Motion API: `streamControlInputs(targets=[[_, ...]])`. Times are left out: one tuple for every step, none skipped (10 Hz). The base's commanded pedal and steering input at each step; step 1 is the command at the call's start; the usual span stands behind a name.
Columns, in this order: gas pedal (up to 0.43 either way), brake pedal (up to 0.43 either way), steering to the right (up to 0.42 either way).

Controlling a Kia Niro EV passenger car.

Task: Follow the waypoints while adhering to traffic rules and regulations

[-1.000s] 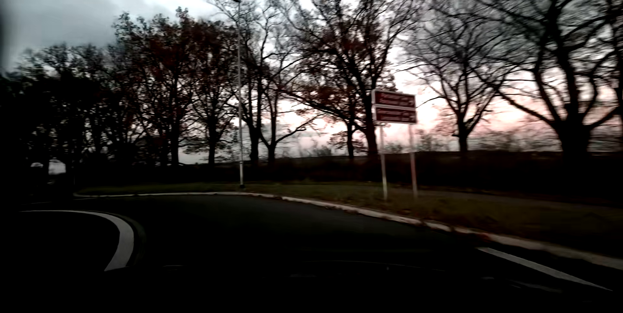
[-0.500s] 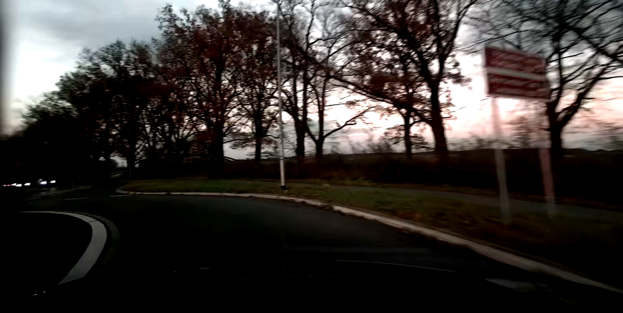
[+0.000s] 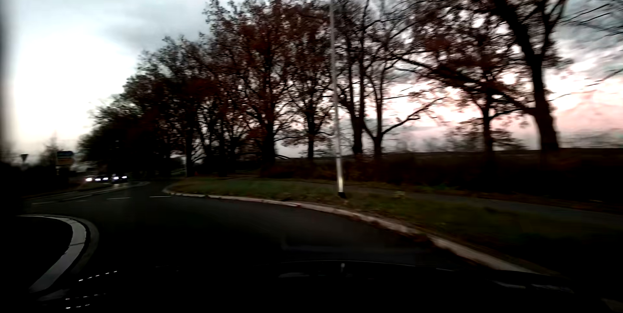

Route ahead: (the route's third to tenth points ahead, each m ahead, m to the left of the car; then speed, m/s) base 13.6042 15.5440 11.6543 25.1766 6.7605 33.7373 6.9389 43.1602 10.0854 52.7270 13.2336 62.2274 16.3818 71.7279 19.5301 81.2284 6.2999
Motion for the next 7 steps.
streamControlInputs(targets=[[0.047,0.000,-0.316],[0.047,0.000,-0.326],[0.047,0.000,-0.329],[0.047,0.000,-0.329],[0.047,0.000,-0.329],[0.059,0.000,-0.329],[0.079,0.000,-0.329]])
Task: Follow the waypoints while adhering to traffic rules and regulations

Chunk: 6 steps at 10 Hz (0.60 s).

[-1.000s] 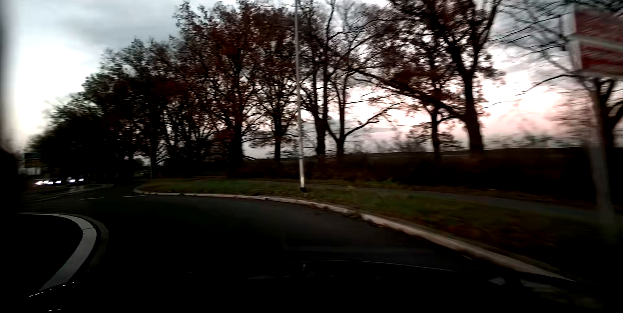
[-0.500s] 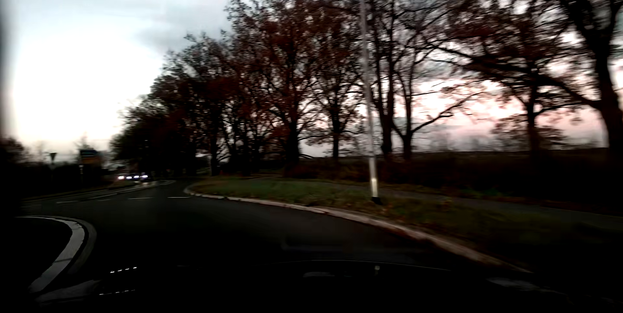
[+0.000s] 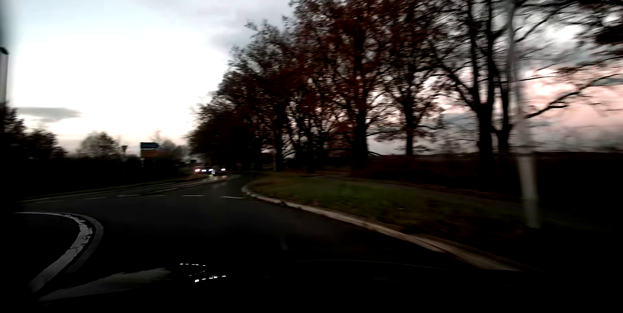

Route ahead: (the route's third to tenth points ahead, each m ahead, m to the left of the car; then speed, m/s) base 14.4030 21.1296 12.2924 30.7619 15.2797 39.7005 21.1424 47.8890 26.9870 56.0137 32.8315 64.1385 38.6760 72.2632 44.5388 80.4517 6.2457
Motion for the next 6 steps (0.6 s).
streamControlInputs(targets=[[0.087,0.000,-0.329],[0.087,0.000,-0.329],[0.087,0.000,-0.325],[0.087,0.000,-0.321],[0.087,0.000,-0.315],[0.087,0.000,-0.312]])
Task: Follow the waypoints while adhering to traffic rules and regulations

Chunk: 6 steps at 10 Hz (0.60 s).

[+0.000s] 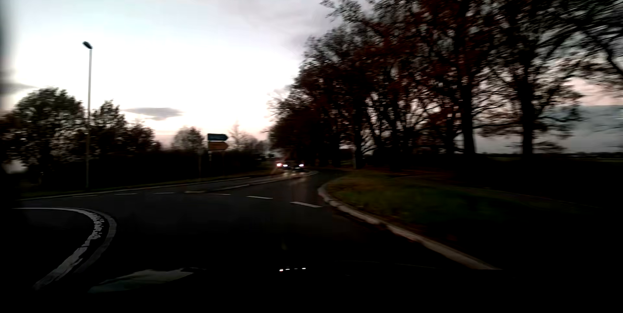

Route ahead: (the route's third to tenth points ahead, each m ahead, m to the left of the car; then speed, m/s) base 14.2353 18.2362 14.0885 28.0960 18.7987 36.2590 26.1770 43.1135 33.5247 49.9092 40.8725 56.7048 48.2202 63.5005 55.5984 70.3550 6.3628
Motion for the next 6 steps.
streamControlInputs(targets=[[0.087,0.000,-0.307],[0.087,0.000,-0.302],[0.087,0.000,-0.295],[0.087,0.000,-0.288],[0.087,0.000,-0.285],[0.087,0.000,-0.285]])
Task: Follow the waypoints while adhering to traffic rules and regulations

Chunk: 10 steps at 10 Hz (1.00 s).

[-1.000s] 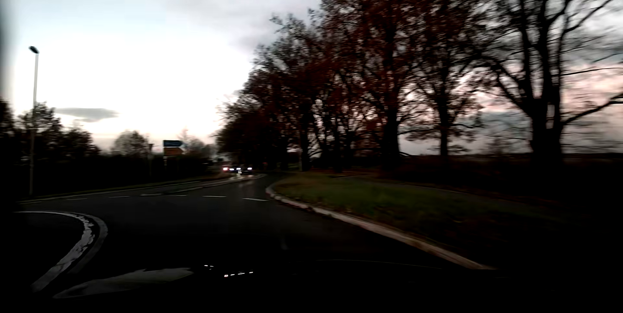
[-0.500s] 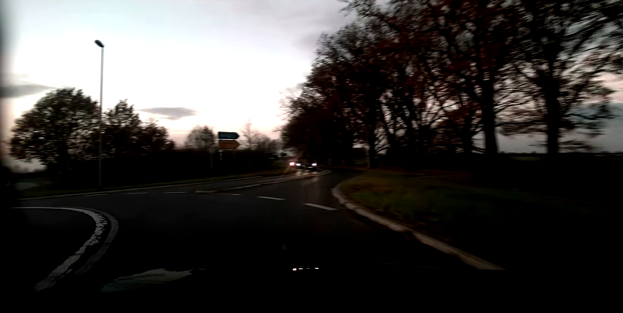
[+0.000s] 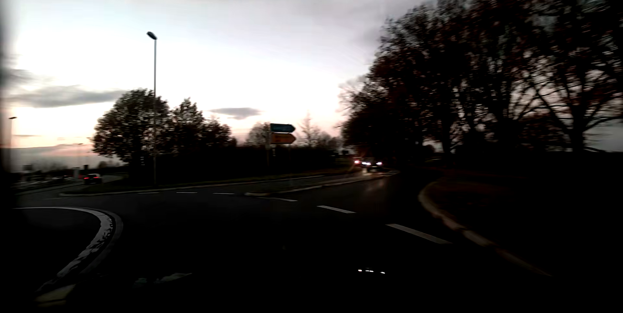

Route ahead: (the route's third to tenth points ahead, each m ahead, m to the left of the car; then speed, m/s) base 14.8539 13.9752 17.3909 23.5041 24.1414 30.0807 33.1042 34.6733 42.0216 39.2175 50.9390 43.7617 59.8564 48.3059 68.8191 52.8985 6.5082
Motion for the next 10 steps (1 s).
streamControlInputs(targets=[[0.087,0.000,-0.287],[0.087,0.000,-0.292],[0.087,0.000,-0.296],[0.087,0.000,-0.298],[0.087,0.000,-0.299],[0.079,0.000,-0.302],[0.079,0.000,-0.310],[0.067,0.000,-0.317],[0.067,0.000,-0.319],[0.067,0.000,-0.319]])
